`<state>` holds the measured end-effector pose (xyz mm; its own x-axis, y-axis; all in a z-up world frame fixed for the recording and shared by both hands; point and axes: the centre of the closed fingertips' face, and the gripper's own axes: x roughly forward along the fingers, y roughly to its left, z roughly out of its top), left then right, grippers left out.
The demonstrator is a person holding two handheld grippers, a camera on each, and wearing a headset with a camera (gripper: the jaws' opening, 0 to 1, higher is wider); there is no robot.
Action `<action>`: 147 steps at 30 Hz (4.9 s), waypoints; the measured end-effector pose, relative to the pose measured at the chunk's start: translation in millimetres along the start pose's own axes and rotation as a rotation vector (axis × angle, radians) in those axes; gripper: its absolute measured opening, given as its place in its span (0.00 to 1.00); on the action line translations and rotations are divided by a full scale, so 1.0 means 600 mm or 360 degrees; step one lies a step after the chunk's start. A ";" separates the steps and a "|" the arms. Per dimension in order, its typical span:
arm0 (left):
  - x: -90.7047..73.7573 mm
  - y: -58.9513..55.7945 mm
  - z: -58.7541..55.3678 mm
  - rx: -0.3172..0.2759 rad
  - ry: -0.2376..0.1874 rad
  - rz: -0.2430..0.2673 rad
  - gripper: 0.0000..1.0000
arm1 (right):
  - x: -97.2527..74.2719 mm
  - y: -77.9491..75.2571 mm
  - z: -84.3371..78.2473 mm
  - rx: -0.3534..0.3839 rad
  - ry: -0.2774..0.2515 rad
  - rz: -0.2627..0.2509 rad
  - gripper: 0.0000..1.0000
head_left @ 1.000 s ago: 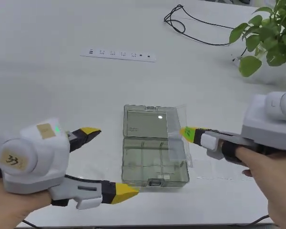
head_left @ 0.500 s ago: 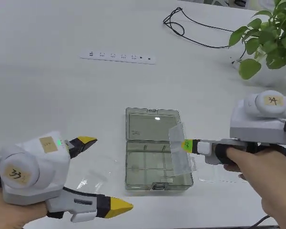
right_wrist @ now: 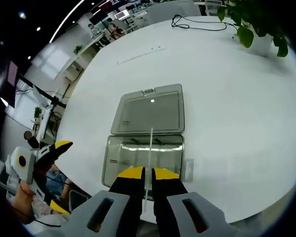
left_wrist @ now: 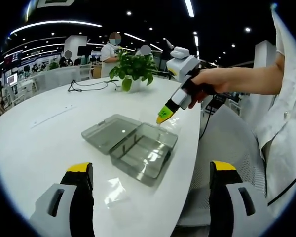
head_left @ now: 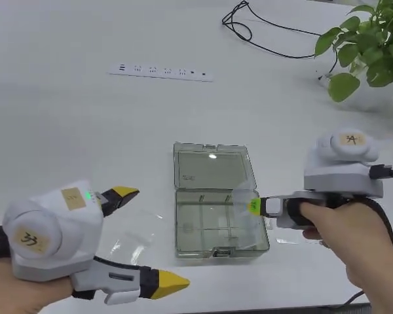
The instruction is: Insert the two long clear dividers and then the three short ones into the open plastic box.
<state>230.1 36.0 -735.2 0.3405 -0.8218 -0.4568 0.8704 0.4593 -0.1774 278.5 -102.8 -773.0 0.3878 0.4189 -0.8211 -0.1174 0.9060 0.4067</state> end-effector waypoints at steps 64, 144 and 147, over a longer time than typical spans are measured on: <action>0.005 0.000 0.002 -0.0058 -0.0008 0.0013 0.99 | 0.065 -0.002 -0.021 -0.0252 0.0036 0.0043 0.14; 0.004 0.071 -0.168 -0.0465 0.0800 0.0645 0.53 | -0.129 -0.044 -0.066 -0.1396 -0.0407 0.0702 0.80; 0.010 0.070 -0.175 -0.0452 0.0847 0.0648 0.51 | -0.133 -0.045 -0.066 -0.1384 -0.0420 0.0702 0.80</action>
<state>231.5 85.8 -836.7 0.3358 -0.3248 -0.8841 0.5608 0.8231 -0.0894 214.4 -158.2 -734.3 0.3265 0.7957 -0.5101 -0.8841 0.4481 0.1330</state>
